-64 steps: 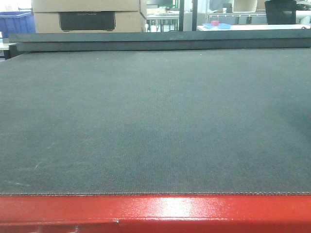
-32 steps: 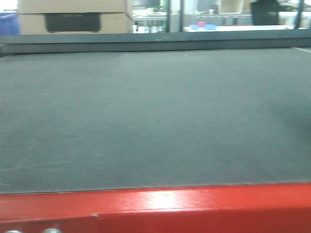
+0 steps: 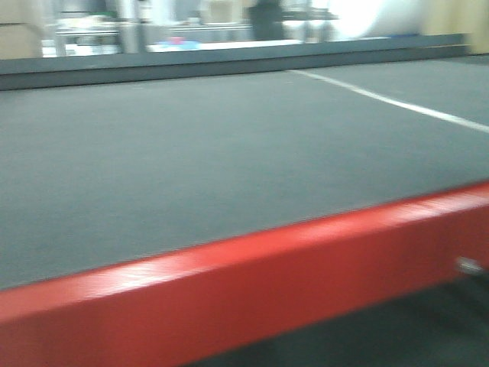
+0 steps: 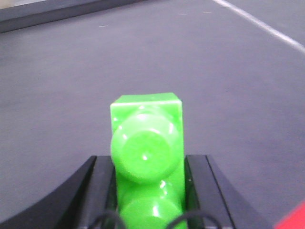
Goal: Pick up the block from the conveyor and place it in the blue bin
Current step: 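Drive the base along the conveyor toward the shelf of blue bins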
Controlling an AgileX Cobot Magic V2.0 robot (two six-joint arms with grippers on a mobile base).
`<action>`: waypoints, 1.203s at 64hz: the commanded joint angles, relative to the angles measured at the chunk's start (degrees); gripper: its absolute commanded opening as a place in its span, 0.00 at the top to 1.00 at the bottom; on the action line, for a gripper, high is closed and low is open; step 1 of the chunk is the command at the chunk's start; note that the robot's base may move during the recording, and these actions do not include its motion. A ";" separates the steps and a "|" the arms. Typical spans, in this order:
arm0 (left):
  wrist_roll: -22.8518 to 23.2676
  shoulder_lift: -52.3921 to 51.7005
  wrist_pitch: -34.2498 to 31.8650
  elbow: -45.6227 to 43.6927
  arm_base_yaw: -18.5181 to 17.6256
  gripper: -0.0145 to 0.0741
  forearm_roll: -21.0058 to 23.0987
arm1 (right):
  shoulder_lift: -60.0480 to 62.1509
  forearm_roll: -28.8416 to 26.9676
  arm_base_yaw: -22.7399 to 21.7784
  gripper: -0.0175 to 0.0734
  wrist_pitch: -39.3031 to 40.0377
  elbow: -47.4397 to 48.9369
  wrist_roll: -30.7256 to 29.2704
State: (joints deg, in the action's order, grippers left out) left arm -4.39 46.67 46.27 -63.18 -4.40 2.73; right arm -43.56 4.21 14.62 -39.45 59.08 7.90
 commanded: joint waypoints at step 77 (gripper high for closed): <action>0.39 -0.34 -1.26 -0.51 -0.28 0.96 0.24 | 0.31 0.59 -0.29 0.98 1.30 0.47 -0.57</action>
State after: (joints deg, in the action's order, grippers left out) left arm -4.39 46.67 46.27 -63.18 -4.40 2.73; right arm -43.56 4.21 14.62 -39.35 59.08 7.90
